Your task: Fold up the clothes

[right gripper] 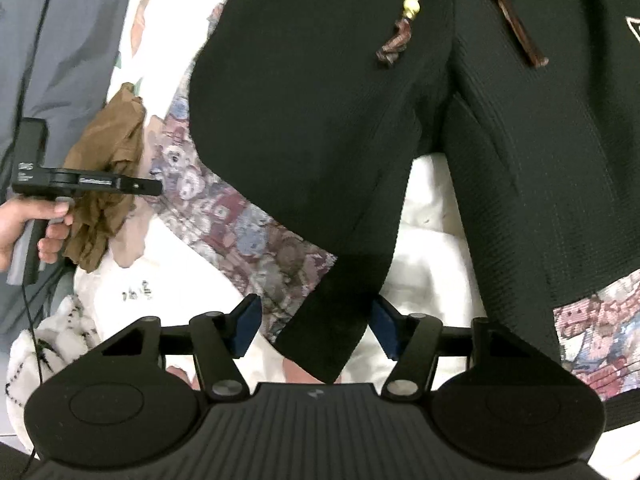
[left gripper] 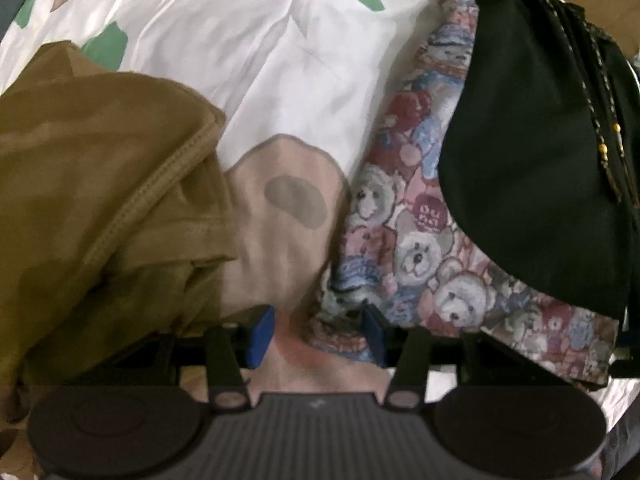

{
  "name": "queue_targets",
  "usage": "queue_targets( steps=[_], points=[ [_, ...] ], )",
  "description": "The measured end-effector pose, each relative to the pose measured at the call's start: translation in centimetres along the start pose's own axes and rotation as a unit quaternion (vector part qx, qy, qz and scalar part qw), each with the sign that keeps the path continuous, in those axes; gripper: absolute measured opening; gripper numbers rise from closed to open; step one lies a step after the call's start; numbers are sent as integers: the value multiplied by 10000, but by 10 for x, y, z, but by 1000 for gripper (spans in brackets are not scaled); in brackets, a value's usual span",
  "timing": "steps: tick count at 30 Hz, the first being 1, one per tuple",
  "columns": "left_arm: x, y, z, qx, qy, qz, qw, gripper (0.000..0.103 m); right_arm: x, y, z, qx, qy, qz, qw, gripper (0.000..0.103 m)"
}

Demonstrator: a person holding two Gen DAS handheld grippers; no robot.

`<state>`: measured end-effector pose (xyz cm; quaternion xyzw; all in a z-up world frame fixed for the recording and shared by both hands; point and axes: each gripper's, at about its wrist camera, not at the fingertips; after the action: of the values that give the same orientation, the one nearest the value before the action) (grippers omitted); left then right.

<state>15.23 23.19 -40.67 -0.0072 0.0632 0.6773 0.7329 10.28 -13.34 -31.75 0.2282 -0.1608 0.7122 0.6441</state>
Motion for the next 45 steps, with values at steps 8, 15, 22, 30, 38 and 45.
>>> queue_targets(
  steps=[8, 15, 22, 30, 38, 45],
  points=[
    [-7, 1, -4, 58, 231, -199, 9995, 19, -8, 7, -1, 28, -14, 64, 10000, 6],
    [-8, -3, 3, 343, 819, -230, 9958, 15, -17, 12, 19, 36, 236, 236, 9994, 1],
    [-9, -10, -1, 200, 541, -150, 9982, 43, -30, 15, 27, -30, 370, 109, 9993, 1],
    [-18, -10, -26, 178, 467, -418, 9979, 55, -29, 12, 25, -2, 528, 169, 9985, 1],
    [-29, -16, -35, 185, 250, -671, 9973, 6, -17, 14, 17, -6, 674, 263, 9974, 1],
    [-3, -28, 7, 370, 477, -515, 9968, 5, -8, 16, 18, 18, 349, 350, 9988, 1]
  ],
)
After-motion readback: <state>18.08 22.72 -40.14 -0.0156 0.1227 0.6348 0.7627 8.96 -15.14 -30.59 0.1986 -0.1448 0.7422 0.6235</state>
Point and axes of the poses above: each gripper's, at about its wrist camera, not at the fingertips, and z roughly against the way its jaws point, x to its left, y to its underside, and after that the axes turned 9 degrees about x, right-handed
